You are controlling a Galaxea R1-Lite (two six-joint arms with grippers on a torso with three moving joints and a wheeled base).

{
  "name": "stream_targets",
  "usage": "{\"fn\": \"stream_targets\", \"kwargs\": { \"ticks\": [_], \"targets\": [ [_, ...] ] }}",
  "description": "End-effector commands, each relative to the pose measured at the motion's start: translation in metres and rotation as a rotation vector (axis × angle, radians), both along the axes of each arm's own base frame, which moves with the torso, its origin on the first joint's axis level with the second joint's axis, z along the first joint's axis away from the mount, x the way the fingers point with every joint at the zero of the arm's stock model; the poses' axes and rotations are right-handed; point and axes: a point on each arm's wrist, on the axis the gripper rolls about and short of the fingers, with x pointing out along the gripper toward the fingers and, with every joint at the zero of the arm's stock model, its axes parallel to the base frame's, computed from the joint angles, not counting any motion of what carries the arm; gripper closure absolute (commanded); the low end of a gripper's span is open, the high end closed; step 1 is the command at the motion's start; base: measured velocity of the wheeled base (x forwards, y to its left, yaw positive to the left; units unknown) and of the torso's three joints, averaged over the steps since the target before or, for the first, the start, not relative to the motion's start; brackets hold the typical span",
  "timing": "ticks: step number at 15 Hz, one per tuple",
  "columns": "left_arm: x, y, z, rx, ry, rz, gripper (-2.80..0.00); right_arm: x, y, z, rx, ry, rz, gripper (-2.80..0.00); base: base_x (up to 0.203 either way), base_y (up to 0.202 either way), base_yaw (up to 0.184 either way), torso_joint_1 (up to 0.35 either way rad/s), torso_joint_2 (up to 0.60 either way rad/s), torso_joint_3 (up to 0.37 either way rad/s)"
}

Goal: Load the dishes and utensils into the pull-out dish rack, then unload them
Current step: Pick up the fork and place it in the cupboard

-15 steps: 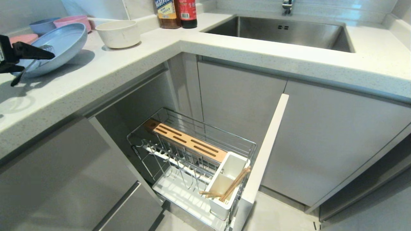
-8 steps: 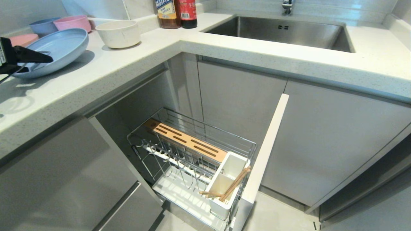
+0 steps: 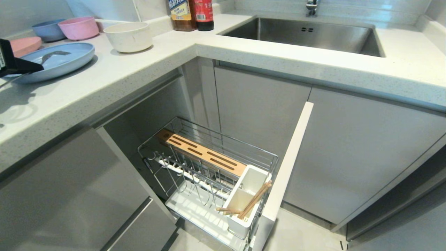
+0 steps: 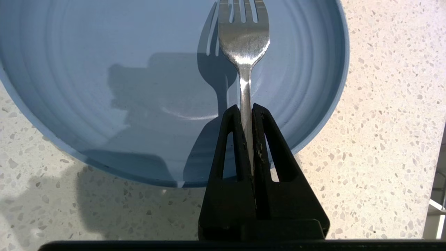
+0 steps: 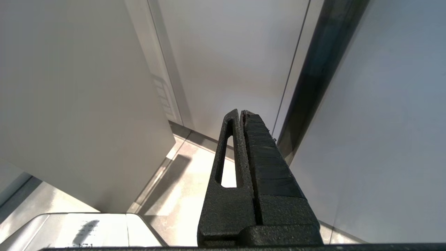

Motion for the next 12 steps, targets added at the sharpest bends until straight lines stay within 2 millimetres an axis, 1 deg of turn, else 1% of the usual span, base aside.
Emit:
{"fn": "stream_targets", "kwargs": {
  "ticks": [1, 5, 8, 12],
  "targets": [
    [0.001, 0.000, -0.001, -0.003, 0.004, -0.002, 0.00, 0.000, 0.000, 0.000, 0.000, 0.002, 0.000, 0.00, 0.000, 0.000, 0.000, 0.000, 0.00, 0.000],
    [-0.004, -0.002, 0.003, 0.000, -0.011, -0.001, 0.00, 0.000, 0.000, 0.000, 0.000, 0.002, 0.000, 0.00, 0.000, 0.000, 0.000, 0.000, 0.00, 0.000],
    [-0.018, -0.005, 0.013, -0.009, -0.044, 0.011, 0.00, 0.000, 0.000, 0.000, 0.000, 0.002, 0.000, 0.00, 0.000, 0.000, 0.000, 0.000, 0.00, 0.000],
    [-0.037, -0.016, 0.024, -0.085, -0.082, 0.023, 0.00, 0.000, 0.000, 0.000, 0.000, 0.002, 0.000, 0.00, 0.000, 0.000, 0.000, 0.000, 0.00, 0.000]
  ]
}}
